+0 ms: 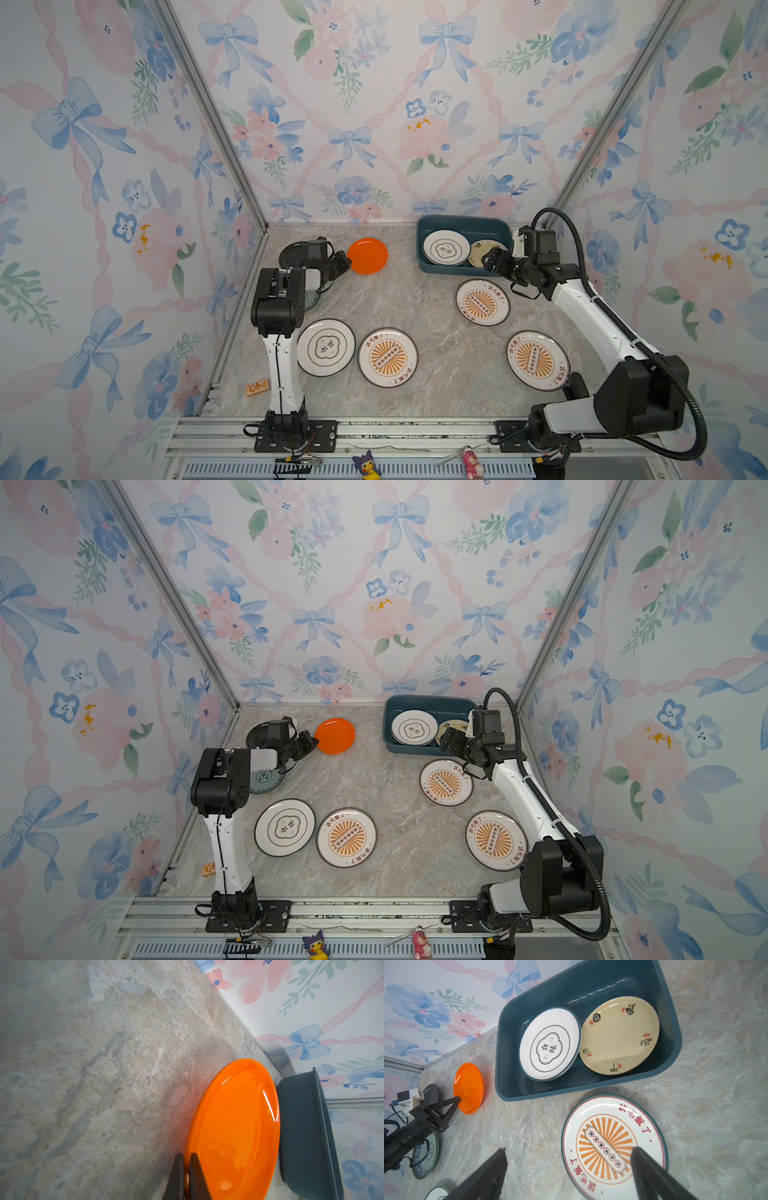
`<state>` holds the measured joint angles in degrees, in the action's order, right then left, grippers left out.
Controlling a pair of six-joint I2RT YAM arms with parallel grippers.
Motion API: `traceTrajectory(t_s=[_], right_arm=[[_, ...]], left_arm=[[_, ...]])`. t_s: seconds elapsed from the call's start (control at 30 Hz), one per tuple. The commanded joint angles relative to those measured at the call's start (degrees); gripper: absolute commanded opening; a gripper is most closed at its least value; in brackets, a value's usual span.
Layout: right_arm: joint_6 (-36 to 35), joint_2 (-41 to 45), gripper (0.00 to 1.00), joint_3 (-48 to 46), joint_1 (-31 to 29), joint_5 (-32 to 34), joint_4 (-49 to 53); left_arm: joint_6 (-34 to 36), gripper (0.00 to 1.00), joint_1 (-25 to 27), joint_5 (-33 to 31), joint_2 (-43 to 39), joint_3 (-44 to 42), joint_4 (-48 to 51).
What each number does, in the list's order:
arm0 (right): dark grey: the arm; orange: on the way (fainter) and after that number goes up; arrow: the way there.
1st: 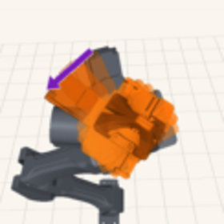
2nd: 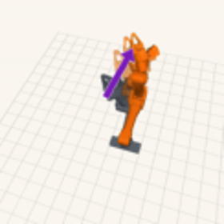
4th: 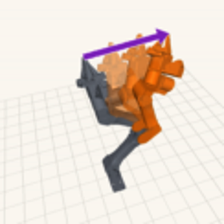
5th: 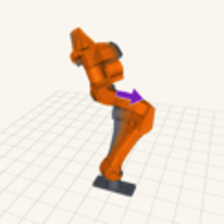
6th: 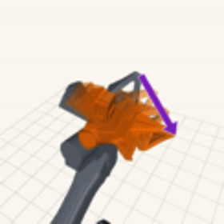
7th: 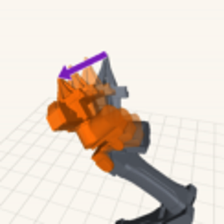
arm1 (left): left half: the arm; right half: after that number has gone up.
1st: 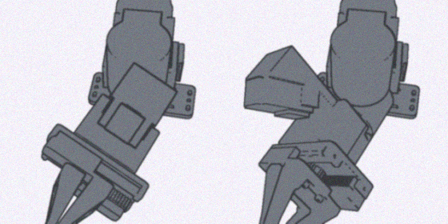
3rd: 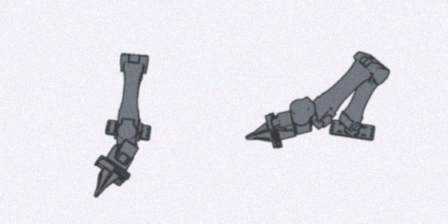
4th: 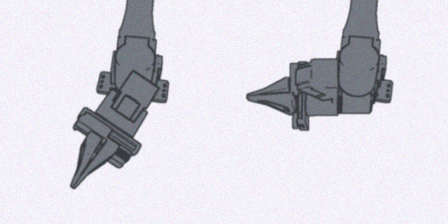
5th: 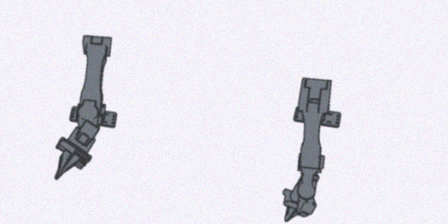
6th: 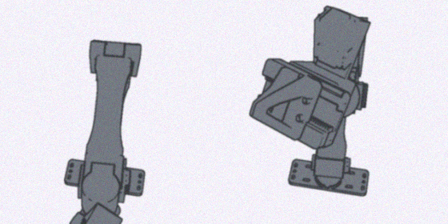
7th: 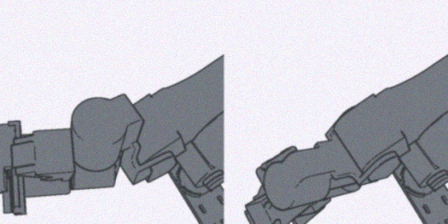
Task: Place the plates into the plastic bin on the countertop
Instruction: 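Grasp the orange plate edge with the left gripper and tilt it up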
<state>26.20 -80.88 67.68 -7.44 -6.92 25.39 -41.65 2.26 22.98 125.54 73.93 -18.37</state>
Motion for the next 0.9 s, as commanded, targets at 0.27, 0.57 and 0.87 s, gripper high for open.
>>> traceTrajectory(t_s=[0.27, 0.57, 0.87], right_arm=[[-1.2, 3.0, 0.91, -4.7, -2.2, -11.0, -5.8], [-2.6, 2.0, 0.91, -3.5, -9.7, -20.5, -9.0], [1.0, -4.1, 0.9, -3.2, -16.5, -23.8, -14.9]], left_arm=[[2.2, 0.0, 0.3, 4.0, -6.1, -10.5, 2.4], [2.3, 0.0, 2.3, 10.9, -24.2, -23.7, 0.8], [0.9, 0.0, 5.5, 17.2, -38.0, -29.6, 0.8]])
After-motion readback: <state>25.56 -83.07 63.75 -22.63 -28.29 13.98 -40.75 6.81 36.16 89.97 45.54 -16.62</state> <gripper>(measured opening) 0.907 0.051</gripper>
